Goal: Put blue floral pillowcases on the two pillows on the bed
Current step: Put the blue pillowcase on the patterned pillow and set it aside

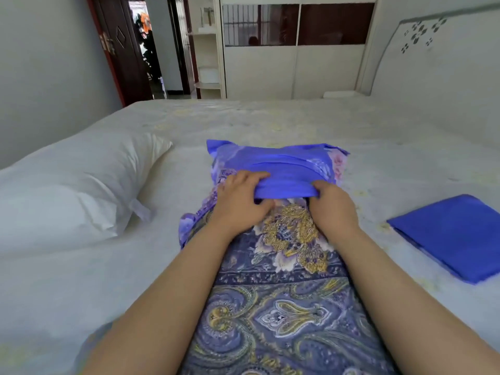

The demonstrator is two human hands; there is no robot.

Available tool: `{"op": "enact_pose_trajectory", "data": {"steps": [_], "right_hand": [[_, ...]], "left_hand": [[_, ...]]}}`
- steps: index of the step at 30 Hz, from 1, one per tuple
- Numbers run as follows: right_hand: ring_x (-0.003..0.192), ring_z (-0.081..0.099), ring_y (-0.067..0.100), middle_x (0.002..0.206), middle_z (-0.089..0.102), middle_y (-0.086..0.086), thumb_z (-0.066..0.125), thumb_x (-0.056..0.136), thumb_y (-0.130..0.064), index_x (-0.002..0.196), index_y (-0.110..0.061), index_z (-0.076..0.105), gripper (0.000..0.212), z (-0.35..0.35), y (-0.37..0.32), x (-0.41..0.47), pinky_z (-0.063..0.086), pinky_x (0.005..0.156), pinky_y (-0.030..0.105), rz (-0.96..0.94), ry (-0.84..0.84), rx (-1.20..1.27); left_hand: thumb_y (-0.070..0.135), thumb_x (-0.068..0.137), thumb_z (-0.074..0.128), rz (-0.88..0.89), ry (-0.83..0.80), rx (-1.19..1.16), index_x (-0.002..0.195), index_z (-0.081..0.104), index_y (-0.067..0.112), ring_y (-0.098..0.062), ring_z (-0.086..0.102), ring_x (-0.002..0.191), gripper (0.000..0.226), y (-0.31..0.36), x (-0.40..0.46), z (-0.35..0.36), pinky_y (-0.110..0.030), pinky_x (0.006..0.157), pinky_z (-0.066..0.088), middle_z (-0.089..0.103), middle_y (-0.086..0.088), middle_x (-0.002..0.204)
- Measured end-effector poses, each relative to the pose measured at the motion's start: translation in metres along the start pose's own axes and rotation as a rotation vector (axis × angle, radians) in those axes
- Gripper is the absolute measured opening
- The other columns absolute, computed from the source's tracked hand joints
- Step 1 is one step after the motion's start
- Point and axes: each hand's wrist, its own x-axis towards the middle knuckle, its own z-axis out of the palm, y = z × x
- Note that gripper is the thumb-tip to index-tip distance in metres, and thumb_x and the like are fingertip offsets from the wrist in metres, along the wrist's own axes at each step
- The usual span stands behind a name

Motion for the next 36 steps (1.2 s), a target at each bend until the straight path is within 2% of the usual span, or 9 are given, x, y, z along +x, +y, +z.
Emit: {"op": "enact_pose_trajectory", "data": {"steps": [6,9,12,15,19,21,26,30,36], "right_hand": [[0.073,0.050,0.037,0.079,0.053,0.018,0.041,0.086,-0.002,0.097,-0.005,0.054,0.017,0.001,-0.018,-0.007,0.033,0.057,0.038,0.090,0.193,0.254],[0.083,0.051,0.036,0.089,0.055,0.017,0.043,0.089,-0.009,0.084,-0.010,0.045,0.005,-0.001,-0.036,-0.020,0.038,0.066,0.038,-0.009,-0.090,0.224],[0.080,0.048,0.029,0.081,0.053,0.007,0.049,0.093,-0.021,0.082,-0.010,0.051,0.016,-0.014,-0.031,-0.037,0.034,0.058,0.031,-0.110,-0.393,0.145],[0.081,0.055,0.024,0.086,0.059,0.004,0.057,0.089,-0.030,0.100,-0.015,0.055,0.019,-0.024,-0.005,-0.046,0.040,0.066,0.031,-0.065,-0.446,0.117],[0.090,0.055,0.029,0.096,0.056,0.007,0.060,0.085,-0.023,0.102,-0.013,0.059,0.019,-0.001,0.037,-0.045,0.040,0.068,0.034,0.061,0.049,0.068],[0.097,0.054,0.033,0.104,0.056,0.013,0.059,0.088,-0.024,0.108,-0.008,0.056,0.026,0.012,0.064,-0.045,0.043,0.073,0.038,0.159,0.263,0.043],[0.087,0.060,0.018,0.095,0.065,0.001,0.059,0.088,-0.012,0.107,-0.009,0.058,0.019,0.031,0.076,-0.044,0.042,0.070,0.027,0.271,0.290,0.507],[0.066,0.055,-0.002,0.078,0.064,-0.003,0.060,0.090,-0.012,0.087,-0.013,0.063,0.004,0.019,0.030,-0.043,0.041,0.060,0.013,0.157,0.202,0.852],[0.065,0.048,0.025,0.059,0.043,0.001,0.048,0.093,-0.043,0.061,-0.017,0.044,0.042,-0.022,-0.022,-0.075,0.039,0.057,0.034,-0.380,-0.397,-0.036]], "left_hand": [[0.045,0.077,0.065,0.101,0.126,0.338,0.150,0.016,0.025,-0.026,0.029,0.134,0.090,0.011,-0.013,0.041,-0.048,0.112,0.019,0.031,-0.001,0.147],[0.030,0.067,0.068,0.028,0.224,0.375,0.148,0.026,0.021,-0.032,0.044,0.121,0.091,-0.004,-0.008,0.049,-0.050,0.103,0.033,0.042,-0.008,0.139],[0.027,0.065,0.068,0.000,0.271,0.426,0.143,0.035,0.021,-0.034,0.051,0.109,0.086,-0.016,-0.007,0.050,-0.048,0.098,0.039,0.048,-0.009,0.131],[0.026,0.070,0.066,0.023,0.263,0.390,0.137,0.043,0.019,-0.035,0.052,0.106,0.070,-0.020,-0.005,0.048,-0.046,0.096,0.040,0.051,-0.009,0.126],[0.015,0.073,0.044,0.244,0.298,0.167,0.108,0.064,0.012,-0.032,0.055,0.095,0.040,-0.018,-0.009,0.043,-0.039,0.077,0.047,0.061,-0.011,0.104],[0.006,0.070,0.046,0.205,0.304,0.069,0.093,0.062,0.007,-0.032,0.056,0.080,0.028,-0.016,-0.016,0.042,-0.032,0.061,0.041,0.061,-0.013,0.086],[0.021,0.066,0.042,0.068,0.442,0.082,0.079,0.057,0.006,-0.029,0.054,0.051,0.025,-0.026,-0.036,0.038,-0.024,0.051,0.027,0.057,-0.011,0.062],[0.027,0.072,0.038,-0.103,0.441,0.114,0.082,0.061,0.004,-0.037,0.059,0.061,0.034,-0.048,-0.039,0.033,-0.030,0.053,0.033,0.062,-0.018,0.070],[0.028,0.085,0.034,-0.372,0.259,0.210,0.104,0.054,0.002,-0.042,0.059,0.083,0.038,-0.076,-0.043,0.027,-0.035,0.063,0.035,0.063,-0.024,0.092]]}}
